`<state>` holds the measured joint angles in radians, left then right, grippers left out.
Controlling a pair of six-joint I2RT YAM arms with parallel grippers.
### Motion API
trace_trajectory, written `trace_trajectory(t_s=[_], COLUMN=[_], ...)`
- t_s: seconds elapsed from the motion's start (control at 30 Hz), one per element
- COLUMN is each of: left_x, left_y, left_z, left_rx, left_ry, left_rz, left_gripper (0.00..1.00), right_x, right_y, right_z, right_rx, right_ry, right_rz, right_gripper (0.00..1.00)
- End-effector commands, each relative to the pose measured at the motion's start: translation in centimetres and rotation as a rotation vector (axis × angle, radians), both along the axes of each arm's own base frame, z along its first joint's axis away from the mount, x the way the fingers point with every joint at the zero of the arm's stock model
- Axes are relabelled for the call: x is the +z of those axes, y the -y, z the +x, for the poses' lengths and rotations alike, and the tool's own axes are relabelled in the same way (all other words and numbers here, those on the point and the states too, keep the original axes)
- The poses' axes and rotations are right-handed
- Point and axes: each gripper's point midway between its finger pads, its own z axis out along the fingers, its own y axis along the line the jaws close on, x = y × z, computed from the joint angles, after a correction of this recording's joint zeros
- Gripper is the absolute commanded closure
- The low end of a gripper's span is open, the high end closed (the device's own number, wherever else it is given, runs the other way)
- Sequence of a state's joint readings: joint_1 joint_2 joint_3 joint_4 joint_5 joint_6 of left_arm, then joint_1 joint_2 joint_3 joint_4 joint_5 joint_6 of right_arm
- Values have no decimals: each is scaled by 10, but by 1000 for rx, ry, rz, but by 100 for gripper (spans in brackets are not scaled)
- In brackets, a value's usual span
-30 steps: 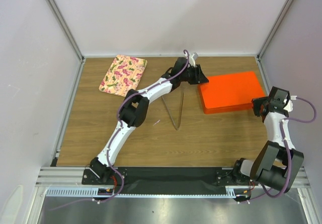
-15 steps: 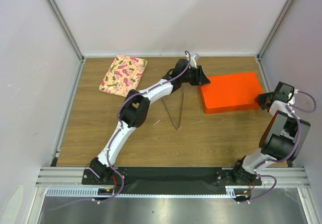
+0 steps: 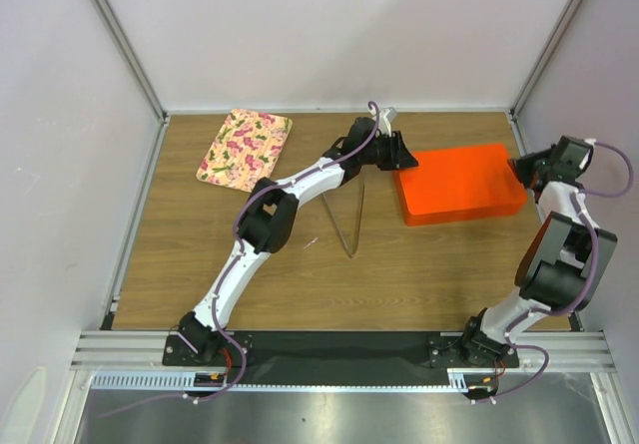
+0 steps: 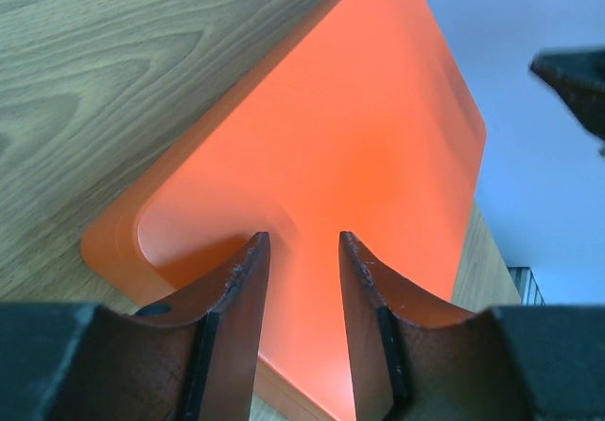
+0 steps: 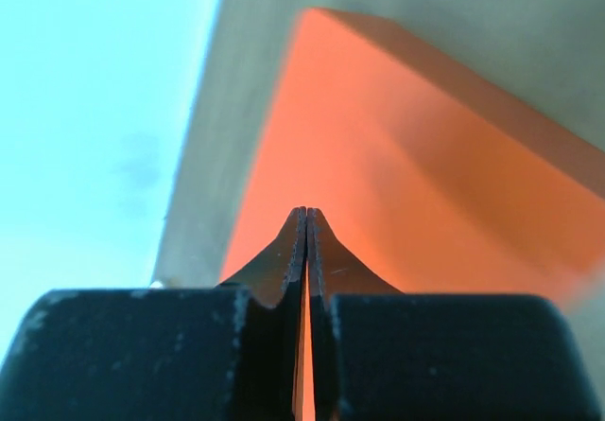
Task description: Pack the chocolate
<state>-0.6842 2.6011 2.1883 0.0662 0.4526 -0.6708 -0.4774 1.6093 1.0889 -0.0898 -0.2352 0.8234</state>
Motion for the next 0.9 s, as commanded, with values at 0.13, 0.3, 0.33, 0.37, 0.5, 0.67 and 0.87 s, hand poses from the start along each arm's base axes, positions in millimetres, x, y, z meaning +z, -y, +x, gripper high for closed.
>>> trace_trajectory(t_s=[0.13,0.3,0.33,0.37,0.5,0.67,0.87], left_x=[7,2,3,9,42,170,277], left_y=[5,12,13,16,16,-17,-88], left_z=[4,12,14,13,12,3,-44], left_rx=[0,11,16,7,-11,12,98], left_ry=[20,28,27,40,90,289,397], left_rz=[10,-8,-19,-41,-73,-107,-74], left_gripper=[58,58,58,58,58,56,52], right_x=[-50,-110,-114,-111,-100,-10,55], right_y=[-33,-28,-26,-24,-23,-38,-85], right_z=[65,82,81,82,89,107,69], right_rx=[185,183,163,152,173,318,393], right_ry=[142,117,128,158,237,402,205], right_rz=[134,197,215,199,202,186,-64], right_gripper=[99,100,100,100,97,94,85])
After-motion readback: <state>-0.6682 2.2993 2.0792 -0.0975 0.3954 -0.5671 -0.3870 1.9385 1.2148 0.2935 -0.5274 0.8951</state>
